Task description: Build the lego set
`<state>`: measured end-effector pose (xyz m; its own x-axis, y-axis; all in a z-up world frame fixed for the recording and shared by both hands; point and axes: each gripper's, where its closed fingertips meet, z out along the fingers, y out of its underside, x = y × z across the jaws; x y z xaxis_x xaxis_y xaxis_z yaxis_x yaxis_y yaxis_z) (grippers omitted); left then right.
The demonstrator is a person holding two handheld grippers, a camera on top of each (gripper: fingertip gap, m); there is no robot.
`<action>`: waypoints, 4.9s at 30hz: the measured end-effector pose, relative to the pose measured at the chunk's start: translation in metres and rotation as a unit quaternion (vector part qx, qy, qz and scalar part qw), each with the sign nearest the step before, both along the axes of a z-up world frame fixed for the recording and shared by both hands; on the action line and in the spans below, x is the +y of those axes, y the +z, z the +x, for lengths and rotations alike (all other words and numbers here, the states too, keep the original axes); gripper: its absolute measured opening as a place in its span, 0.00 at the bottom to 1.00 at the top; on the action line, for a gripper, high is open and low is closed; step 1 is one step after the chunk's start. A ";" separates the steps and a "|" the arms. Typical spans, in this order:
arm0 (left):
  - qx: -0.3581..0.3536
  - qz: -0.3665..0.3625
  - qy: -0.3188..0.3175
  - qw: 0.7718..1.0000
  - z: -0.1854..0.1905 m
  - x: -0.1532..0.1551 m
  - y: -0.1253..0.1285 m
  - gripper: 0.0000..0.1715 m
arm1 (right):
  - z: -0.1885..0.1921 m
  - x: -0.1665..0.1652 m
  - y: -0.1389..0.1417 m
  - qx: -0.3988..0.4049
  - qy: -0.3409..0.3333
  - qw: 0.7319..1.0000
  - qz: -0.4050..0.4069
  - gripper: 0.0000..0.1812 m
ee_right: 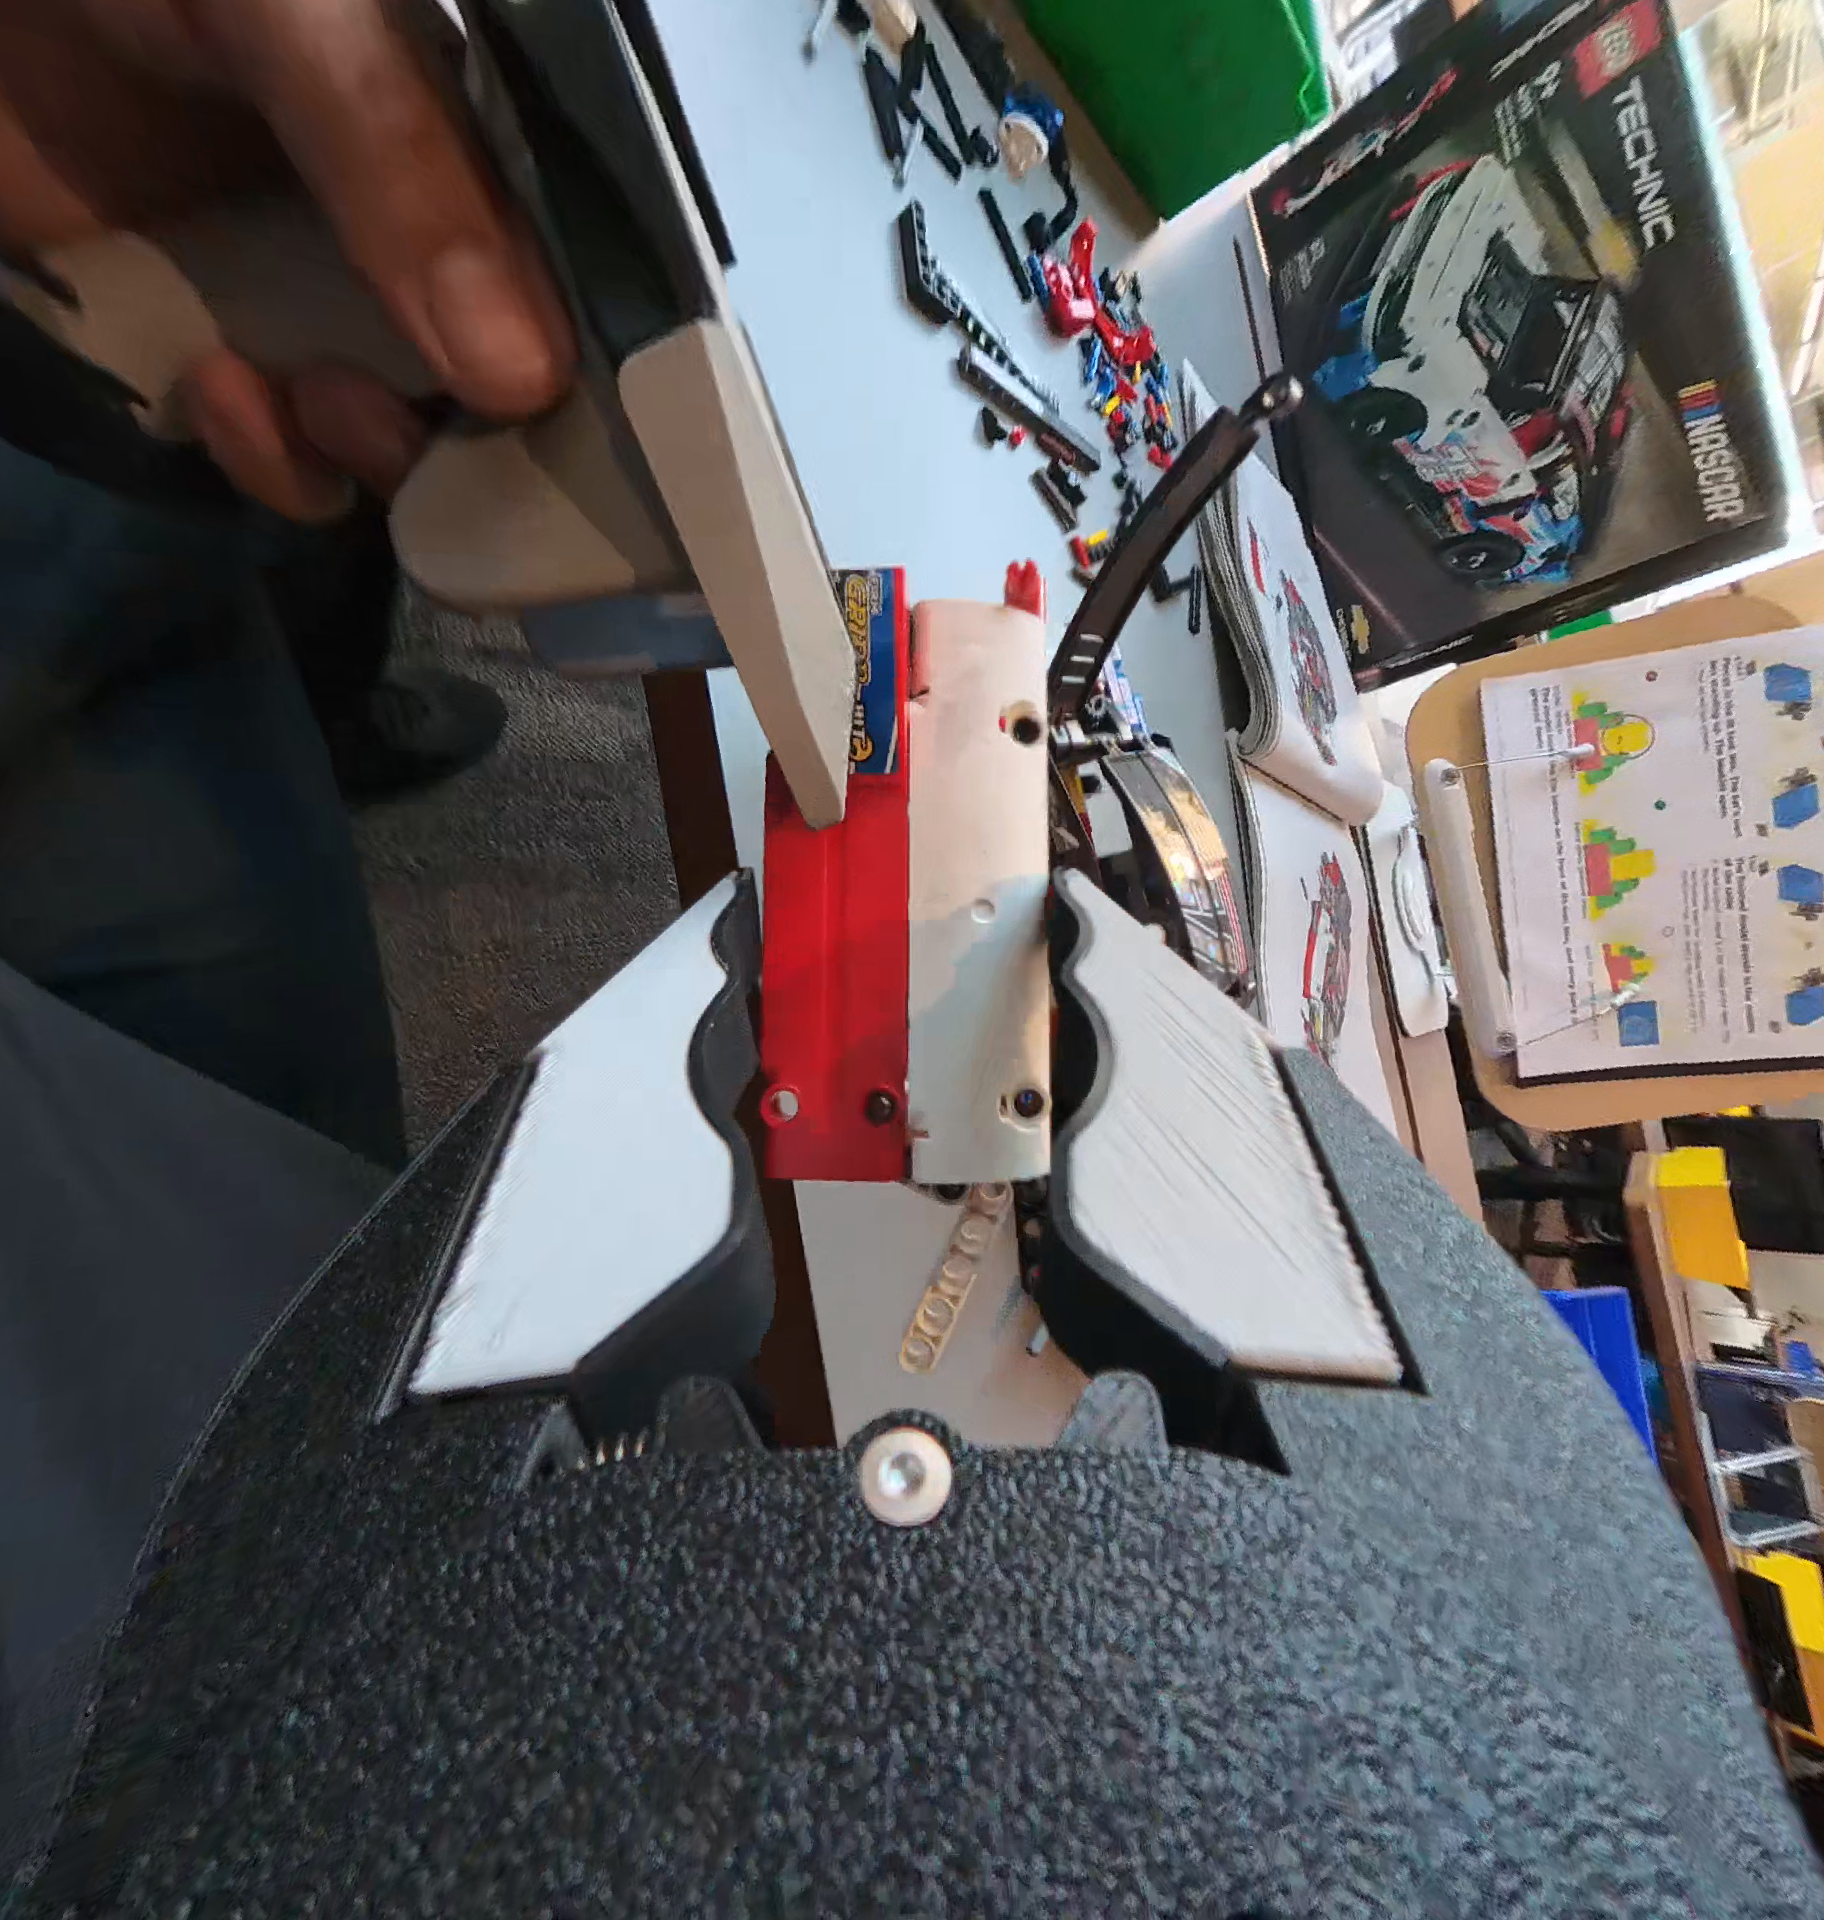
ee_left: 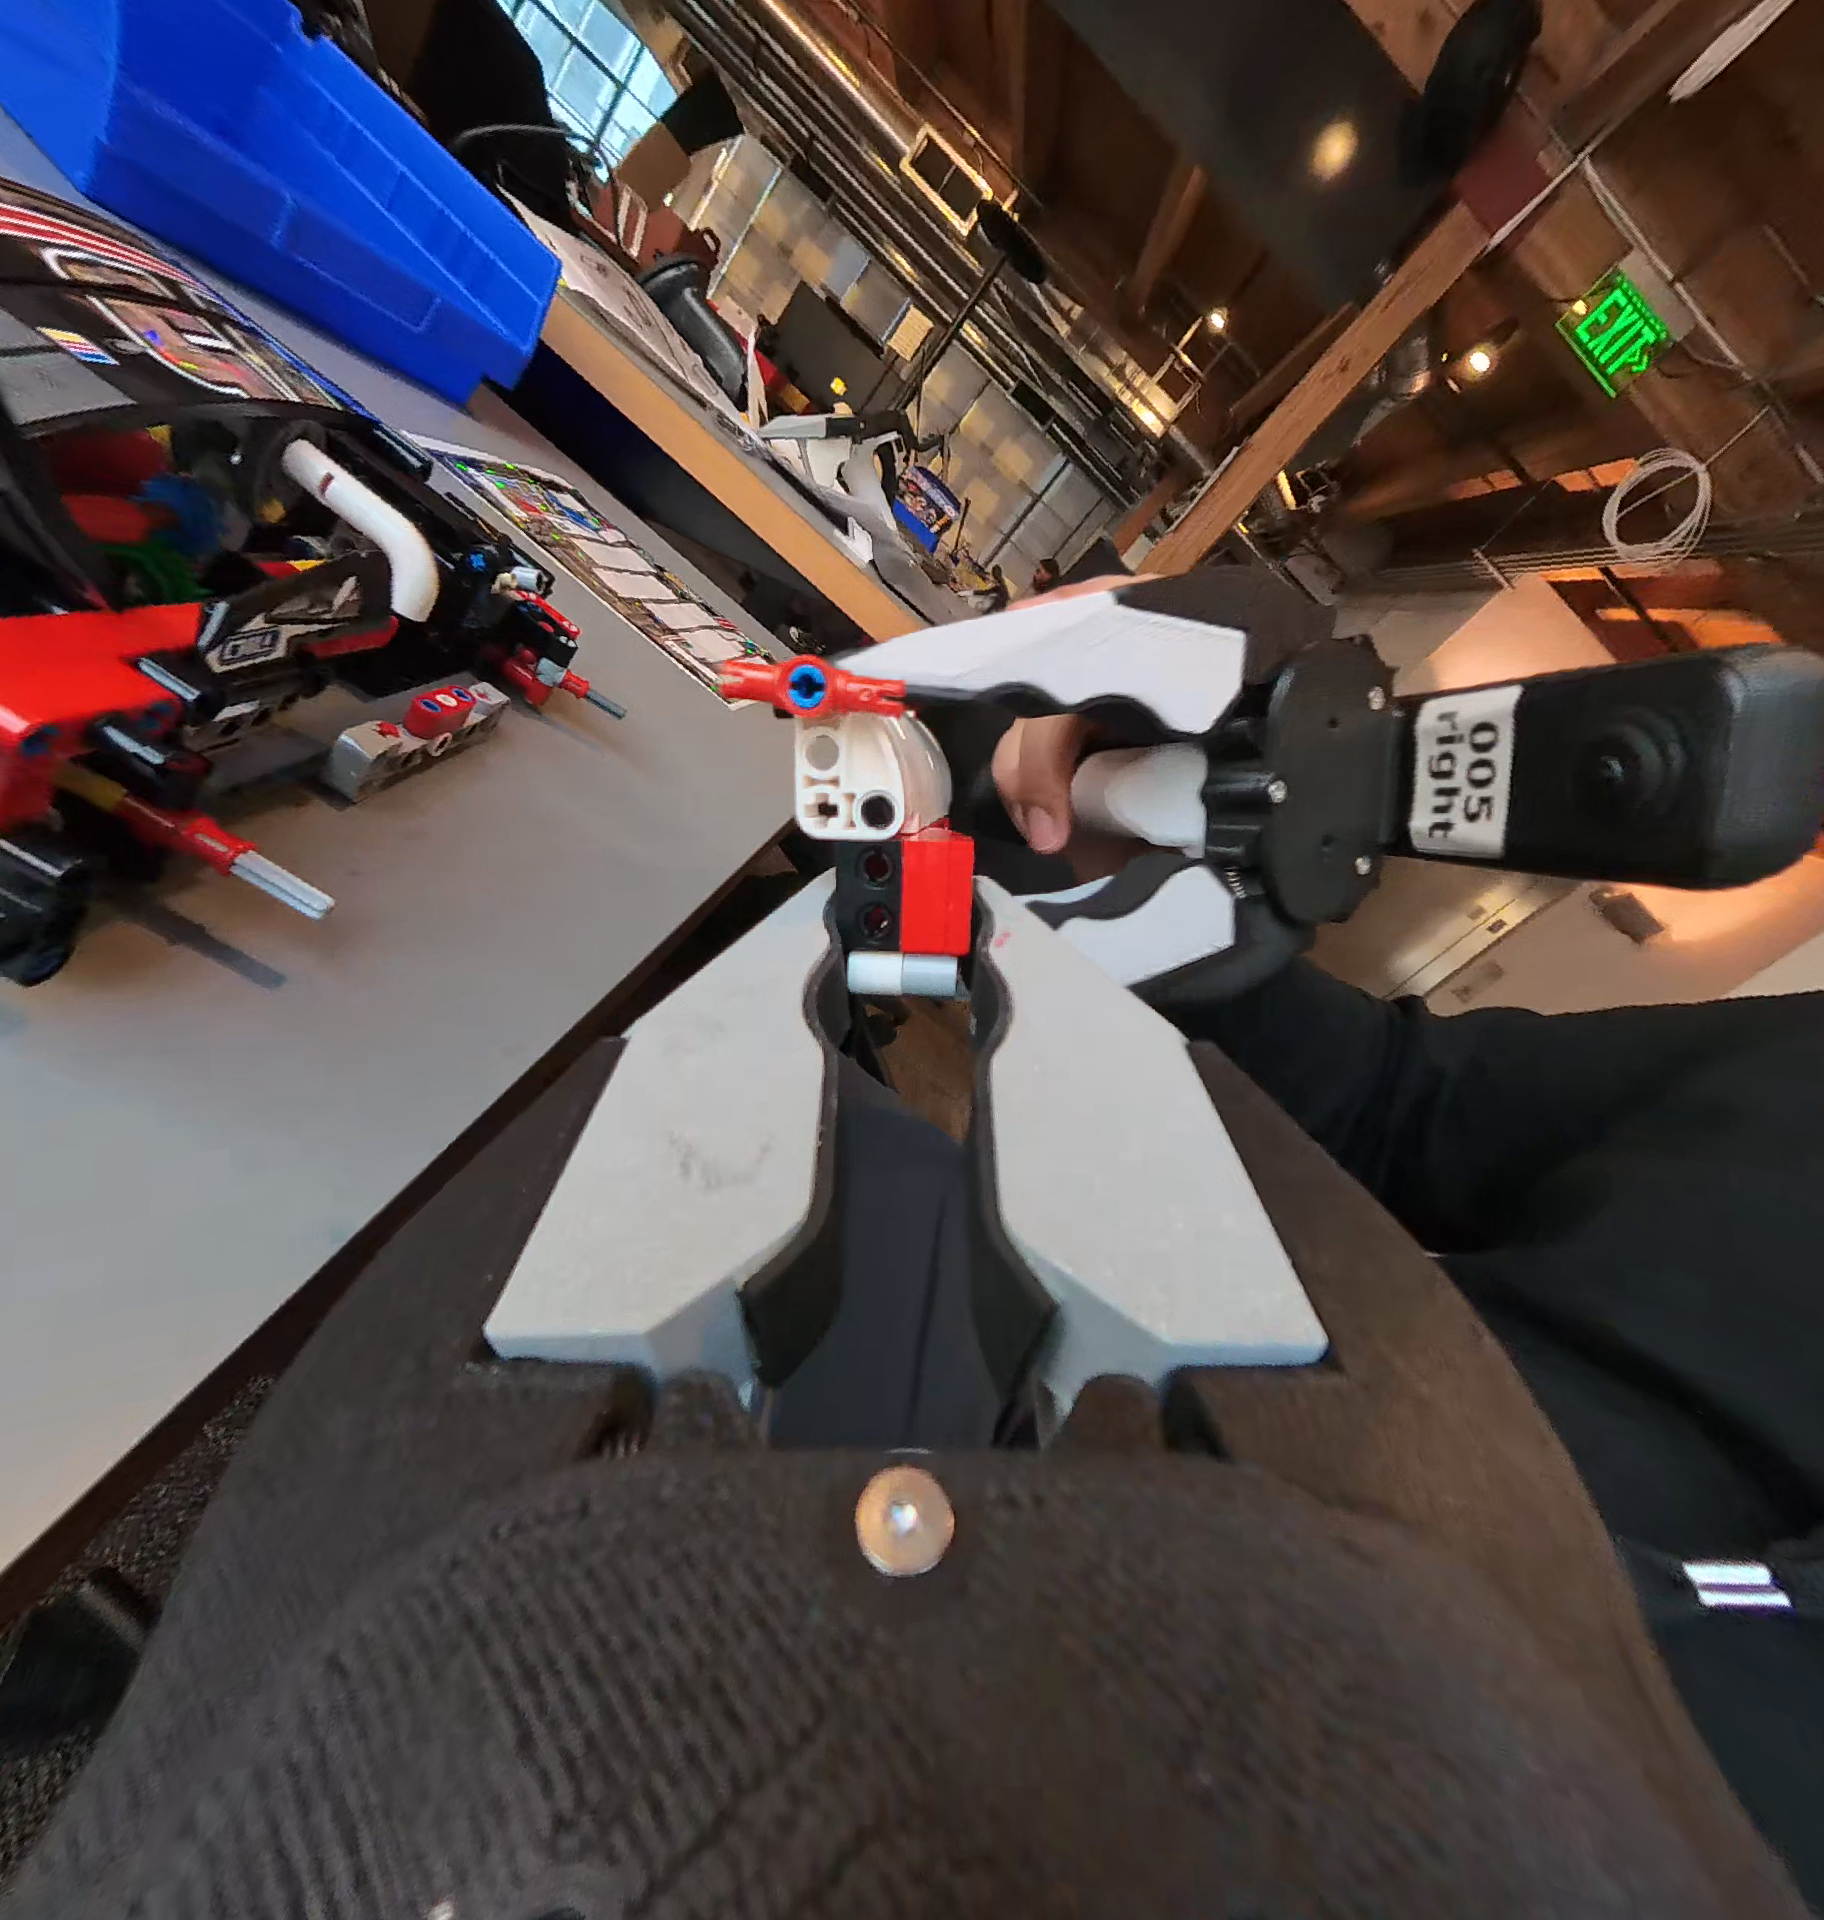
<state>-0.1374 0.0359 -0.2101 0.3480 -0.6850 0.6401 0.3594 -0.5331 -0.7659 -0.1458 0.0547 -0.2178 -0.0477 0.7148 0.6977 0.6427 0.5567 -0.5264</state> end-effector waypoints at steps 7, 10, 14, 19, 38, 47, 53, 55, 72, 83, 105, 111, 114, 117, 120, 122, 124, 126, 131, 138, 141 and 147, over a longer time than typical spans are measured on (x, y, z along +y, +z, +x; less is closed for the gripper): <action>0.021 -0.011 -0.025 0.999 0.002 -0.004 -0.005 0.10 | -0.001 0.000 -0.006 -0.005 0.016 1.000 -0.013 0.30; 0.083 0.007 -0.037 0.996 0.002 -0.004 -0.010 0.11 | 0.001 0.000 -0.006 0.001 0.026 0.999 -0.035 0.31; 0.230 0.081 -0.030 0.969 -0.020 -0.006 -0.014 0.22 | 0.008 -0.001 -0.002 0.005 0.040 0.999 -0.036 0.30; 0.321 0.160 0.000 0.933 -0.052 -0.003 -0.005 0.34 | 0.012 -0.008 0.004 0.029 0.062 0.997 -0.027 0.29; 0.195 0.163 -0.120 0.960 -0.040 -0.012 0.007 0.21 | -0.001 -0.017 -0.003 0.045 0.087 0.978 0.183 0.30; 0.186 0.167 -0.137 0.959 -0.034 -0.015 0.000 0.13 | -0.004 -0.018 -0.015 0.039 0.093 0.980 0.174 0.30; 0.186 0.160 -0.131 0.961 -0.034 -0.014 -0.003 0.13 | -0.005 -0.016 -0.019 0.039 0.087 0.980 0.175 0.29; 0.185 0.153 -0.129 0.962 -0.034 -0.013 -0.004 0.13 | -0.005 -0.015 -0.020 0.038 0.085 0.980 0.177 0.29; 0.148 0.121 -0.123 0.974 -0.033 -0.010 -0.003 0.13 | -0.006 -0.007 -0.019 0.038 0.070 0.971 0.226 0.29; 0.249 0.146 -0.089 0.953 -0.046 0.002 -0.007 0.28 | 0.001 0.024 -0.027 0.019 0.048 0.969 0.240 0.29; 0.598 0.063 -0.197 0.775 -0.033 0.069 -0.019 0.31 | 0.010 0.086 -0.044 -0.032 0.034 0.957 0.286 0.29; 0.639 0.069 -0.213 0.736 -0.036 0.077 -0.001 0.30 | 0.007 0.088 -0.044 -0.025 0.041 0.956 0.288 0.29; 0.649 0.049 -0.242 0.719 -0.034 0.079 0.005 0.31 | 0.006 0.088 -0.044 -0.024 0.042 0.956 0.288 0.29; 0.670 0.011 -0.269 0.692 -0.037 0.080 -0.012 0.31 | 0.005 0.088 -0.044 -0.022 0.044 0.957 0.287 0.29; 0.688 -0.004 -0.288 0.667 -0.042 0.081 -0.026 0.31 | 0.005 0.088 -0.044 -0.019 0.046 0.957 0.287 0.29; 0.701 0.006 -0.284 0.654 -0.043 0.089 -0.029 0.32 | 0.004 0.089 -0.044 -0.017 0.046 0.956 0.289 0.29; 0.700 0.003 -0.296 0.650 -0.041 0.089 -0.032 0.31 | 0.004 0.090 -0.044 -0.017 0.047 0.955 0.291 0.29; 0.703 -0.006 -0.307 0.641 -0.042 0.088 -0.037 0.29 | 0.003 0.090 -0.044 -0.017 0.048 0.955 0.293 0.29; 0.715 -0.005 -0.334 0.615 -0.048 0.087 -0.042 0.24 | 0.004 0.093 -0.044 -0.027 0.047 0.952 0.300 0.29; 0.710 -0.013 -0.366 0.602 -0.045 0.085 -0.049 0.24 | 0.005 0.100 -0.044 -0.068 0.009 0.941 0.331 0.29; 0.706 -0.027 -0.366 0.606 -0.045 0.084 -0.052 0.26 | 0.006 0.100 -0.044 -0.074 0.000 0.942 0.328 0.29; 0.707 -0.026 -0.358 0.609 -0.046 0.086 -0.054 0.22 | 0.007 0.100 -0.045 -0.100 -0.018 0.941 0.323 0.29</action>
